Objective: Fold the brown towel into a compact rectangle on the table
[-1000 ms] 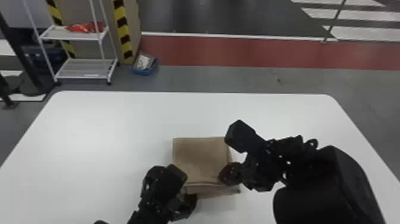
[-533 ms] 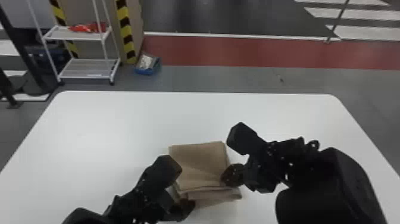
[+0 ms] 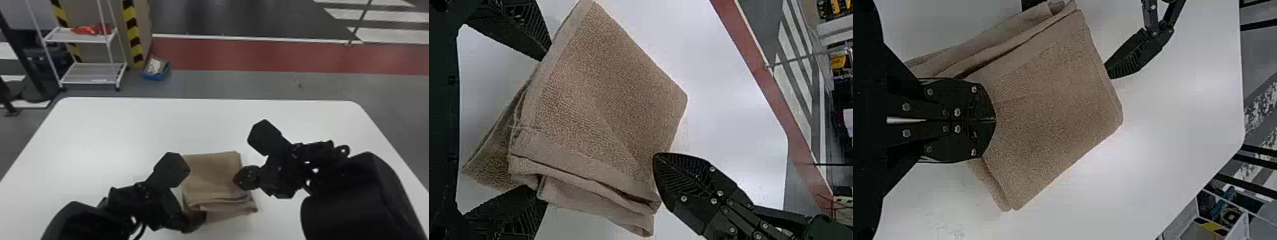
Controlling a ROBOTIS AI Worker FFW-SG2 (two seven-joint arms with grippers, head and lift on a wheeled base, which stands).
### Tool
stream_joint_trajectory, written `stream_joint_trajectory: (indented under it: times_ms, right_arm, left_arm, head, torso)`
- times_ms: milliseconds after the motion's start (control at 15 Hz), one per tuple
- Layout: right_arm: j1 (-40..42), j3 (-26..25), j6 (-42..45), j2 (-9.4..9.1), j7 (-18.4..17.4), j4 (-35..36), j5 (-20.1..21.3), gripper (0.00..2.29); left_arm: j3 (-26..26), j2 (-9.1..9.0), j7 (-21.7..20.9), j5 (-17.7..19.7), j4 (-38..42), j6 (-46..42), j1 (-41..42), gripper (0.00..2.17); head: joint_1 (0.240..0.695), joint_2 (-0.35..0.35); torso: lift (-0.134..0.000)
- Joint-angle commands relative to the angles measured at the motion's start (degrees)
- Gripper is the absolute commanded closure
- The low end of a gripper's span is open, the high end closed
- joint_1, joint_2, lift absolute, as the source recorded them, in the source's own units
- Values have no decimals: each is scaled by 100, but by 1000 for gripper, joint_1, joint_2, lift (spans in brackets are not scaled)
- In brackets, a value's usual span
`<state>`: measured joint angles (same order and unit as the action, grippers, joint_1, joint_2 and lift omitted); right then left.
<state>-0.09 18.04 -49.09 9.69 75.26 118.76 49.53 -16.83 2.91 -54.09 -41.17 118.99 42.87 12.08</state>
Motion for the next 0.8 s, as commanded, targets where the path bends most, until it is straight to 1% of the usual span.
stream_joint_trajectory:
  times_ms: [0,67,200,333,467,533,600,733]
  right_arm:
    - [-26,-55,9,-143,-135,34,-180,1959]
    - [-35,-29,9,-222,-231,25,-242,1959]
    - [-61,33,9,-336,-249,-45,-330,1959]
    - [-53,156,-9,-336,-249,-81,-373,1959]
    - [-9,270,-9,-336,-240,-89,-400,1959]
    - [-9,331,-9,-336,-249,-142,-453,1959]
    - [-9,393,9,-354,-249,-221,-453,1959]
    - [-9,437,44,-363,-249,-335,-453,1959]
  left_arm:
    - [57,-1,-242,-146,1,-55,-74,56]
    - [74,7,-383,-216,1,-90,-118,56]
    - [118,16,-514,-383,-8,-125,-170,56]
    - [224,25,-567,-541,-17,-125,-197,56]
    - [400,16,-699,-577,-17,-125,-197,56]
    - [444,34,-848,-585,-17,-125,-214,56]
    - [479,51,-1024,-647,-17,-142,-241,56]
    - [479,51,-1288,-858,-17,-142,-250,56]
  head:
    - [695,-54]
    - [695,-49]
    - [695,-29]
    - [695,-6]
    - [695,20]
    - [695,47]
    - [695,60]
    - [695,84]
  torso:
    - [-124]
    - [-124]
    - [-124]
    - [-124]
    - [-124]
    - [-124]
    - [-124]
    - [-124]
